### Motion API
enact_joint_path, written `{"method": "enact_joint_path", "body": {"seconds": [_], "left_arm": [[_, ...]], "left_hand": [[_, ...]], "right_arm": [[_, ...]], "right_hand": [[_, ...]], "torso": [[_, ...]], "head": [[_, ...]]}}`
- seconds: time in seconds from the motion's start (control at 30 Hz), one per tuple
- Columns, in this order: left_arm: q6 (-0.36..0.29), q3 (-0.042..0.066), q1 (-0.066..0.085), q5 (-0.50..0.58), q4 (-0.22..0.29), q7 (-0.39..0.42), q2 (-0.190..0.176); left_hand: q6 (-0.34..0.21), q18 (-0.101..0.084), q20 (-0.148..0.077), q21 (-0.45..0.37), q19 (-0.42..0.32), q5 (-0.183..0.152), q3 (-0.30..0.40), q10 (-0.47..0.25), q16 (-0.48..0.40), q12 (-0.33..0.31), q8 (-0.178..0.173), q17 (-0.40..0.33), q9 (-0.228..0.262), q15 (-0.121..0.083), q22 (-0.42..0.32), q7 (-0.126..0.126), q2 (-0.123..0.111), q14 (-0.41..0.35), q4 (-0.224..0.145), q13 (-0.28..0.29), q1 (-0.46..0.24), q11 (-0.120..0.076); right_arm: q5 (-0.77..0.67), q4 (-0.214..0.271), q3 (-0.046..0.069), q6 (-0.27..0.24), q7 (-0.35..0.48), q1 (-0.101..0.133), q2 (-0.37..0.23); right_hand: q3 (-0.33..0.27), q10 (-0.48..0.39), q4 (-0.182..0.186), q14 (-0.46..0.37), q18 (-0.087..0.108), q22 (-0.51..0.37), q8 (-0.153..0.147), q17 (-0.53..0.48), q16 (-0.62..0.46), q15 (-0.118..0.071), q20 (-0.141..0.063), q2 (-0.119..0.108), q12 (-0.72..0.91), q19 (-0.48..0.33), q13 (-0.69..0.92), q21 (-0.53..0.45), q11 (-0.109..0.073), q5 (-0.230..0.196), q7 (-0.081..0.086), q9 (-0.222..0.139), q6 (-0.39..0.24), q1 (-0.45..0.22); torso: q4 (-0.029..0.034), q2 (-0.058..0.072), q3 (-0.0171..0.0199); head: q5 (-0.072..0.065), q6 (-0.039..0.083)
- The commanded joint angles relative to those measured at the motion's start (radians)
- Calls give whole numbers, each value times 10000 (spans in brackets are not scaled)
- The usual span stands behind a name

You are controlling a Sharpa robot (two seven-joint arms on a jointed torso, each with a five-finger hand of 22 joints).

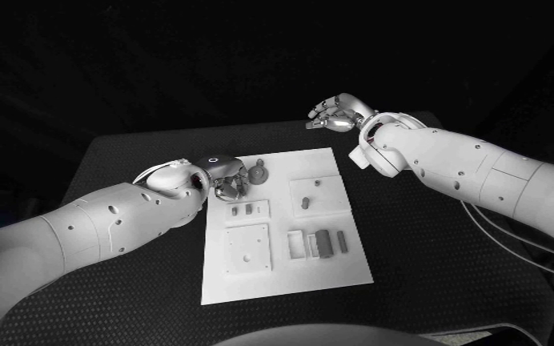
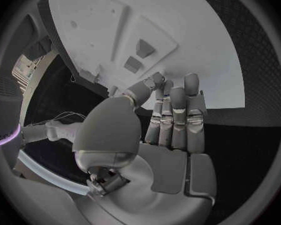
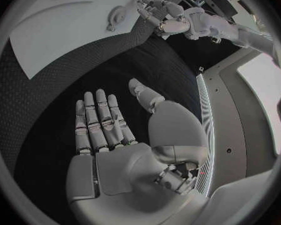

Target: Assemble the parts on the task board

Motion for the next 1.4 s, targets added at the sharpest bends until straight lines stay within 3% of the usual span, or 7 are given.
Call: {"method": "enact_joint_path", "body": {"seconds": [0.03,0.77,0.93,1.03,1.4], "left_arm": [[94,-24,-37,-94,-2,7,56],[343,-91,-35,-214,-101,-26,133],[283,-263,-38,-220,-204,2,205],[232,-312,-48,-220,-251,16,234],[237,-330,-69,-220,-239,55,229]], "left_hand": [[76,220,-67,35,28,47,64,96,67,26,27,17,8,-17,247,-26,85,55,14,14,-20,18],[55,217,-72,56,15,51,81,96,75,1,20,24,2,-17,247,-22,98,45,7,18,-12,19],[56,217,-73,62,15,51,85,102,78,1,22,26,2,-17,248,-22,101,44,8,21,-8,18],[60,218,-76,69,17,52,90,109,83,2,25,29,2,-19,249,-24,102,46,7,23,-1,15],[74,217,-79,89,23,54,103,136,99,7,36,37,4,-26,249,-29,109,58,14,33,4,8]], "right_arm": [[8,7,2,92,96,-2,6],[9,32,2,76,84,-2,-19],[9,14,2,103,79,-2,-8],[9,5,2,156,53,-2,-13],[9,16,1,178,55,-2,-15]], "right_hand": [[-42,96,17,74,72,10,23,-16,-47,-10,20,-21,-66,84,-19,-69,1,4,254,-10,-60,-78],[-44,106,22,81,77,21,31,-28,-52,-10,22,-21,-67,89,-53,-84,0,4,253,-22,-59,-75],[-44,108,24,82,78,24,33,-30,-53,-11,23,-20,-67,91,-60,-87,0,4,253,-24,-59,-75],[-44,110,25,84,79,25,34,-31,-54,-11,23,-20,-67,92,-64,-89,0,4,253,-26,-59,-75],[-49,113,31,83,80,29,36,-37,-57,-10,26,-21,-68,92,-78,-96,1,4,255,-31,-61,-80]], "torso": [[-10,-1,7],[1,1,6],[-18,4,2],[-17,1,4],[0,-2,4]], "head": [[-9,-18],[-17,-29],[-21,-36],[-26,-44],[-52,-47]]}}
